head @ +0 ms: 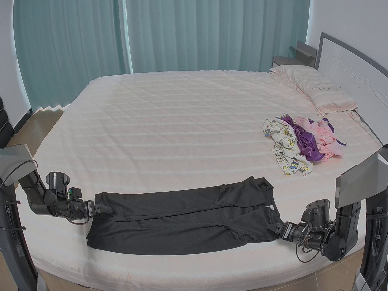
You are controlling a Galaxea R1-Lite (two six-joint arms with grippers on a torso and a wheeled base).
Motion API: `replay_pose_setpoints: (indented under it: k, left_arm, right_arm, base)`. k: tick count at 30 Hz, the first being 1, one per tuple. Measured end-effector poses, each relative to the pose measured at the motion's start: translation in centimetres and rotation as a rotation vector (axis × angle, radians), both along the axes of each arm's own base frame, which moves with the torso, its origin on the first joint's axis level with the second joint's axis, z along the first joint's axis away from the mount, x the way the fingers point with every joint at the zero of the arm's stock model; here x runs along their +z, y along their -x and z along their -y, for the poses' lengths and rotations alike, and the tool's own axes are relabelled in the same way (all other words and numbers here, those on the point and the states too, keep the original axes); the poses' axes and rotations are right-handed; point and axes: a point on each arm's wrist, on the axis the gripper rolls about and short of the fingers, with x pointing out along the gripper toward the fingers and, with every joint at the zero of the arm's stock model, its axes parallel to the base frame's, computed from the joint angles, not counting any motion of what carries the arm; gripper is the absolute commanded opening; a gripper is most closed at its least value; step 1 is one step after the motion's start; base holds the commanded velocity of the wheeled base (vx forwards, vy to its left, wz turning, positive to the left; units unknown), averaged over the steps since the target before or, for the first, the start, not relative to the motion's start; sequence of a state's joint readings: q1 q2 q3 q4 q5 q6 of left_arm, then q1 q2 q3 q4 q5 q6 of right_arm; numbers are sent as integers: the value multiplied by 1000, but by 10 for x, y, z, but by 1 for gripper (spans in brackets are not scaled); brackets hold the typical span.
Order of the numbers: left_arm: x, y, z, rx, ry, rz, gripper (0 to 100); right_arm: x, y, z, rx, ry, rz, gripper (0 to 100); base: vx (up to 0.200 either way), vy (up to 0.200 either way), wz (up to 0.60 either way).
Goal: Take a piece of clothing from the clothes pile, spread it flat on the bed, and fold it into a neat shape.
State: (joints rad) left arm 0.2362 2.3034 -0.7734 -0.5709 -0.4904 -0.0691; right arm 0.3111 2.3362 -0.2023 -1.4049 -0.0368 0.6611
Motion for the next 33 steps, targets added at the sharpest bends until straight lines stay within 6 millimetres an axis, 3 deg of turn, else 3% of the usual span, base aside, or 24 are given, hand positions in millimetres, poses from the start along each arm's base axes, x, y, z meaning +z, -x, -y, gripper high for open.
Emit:
replay_pose_setpoints:
  k: [17, 18, 33]
  left_arm:
    - [-3, 3, 8, -79, 9, 7, 100]
    - [-4, 3, 8, -79, 9, 6, 0]
    - [-3, 4, 7, -75, 10, 4, 0]
  right_arm:
    - [0, 0, 0, 0, 0, 1, 100]
    - [0, 0, 0, 0, 0, 1, 100]
    - [0, 0, 0, 0, 0, 1, 100]
  base:
    - [0, 0, 0]
    - [0, 0, 0]
    - [0, 0, 0]
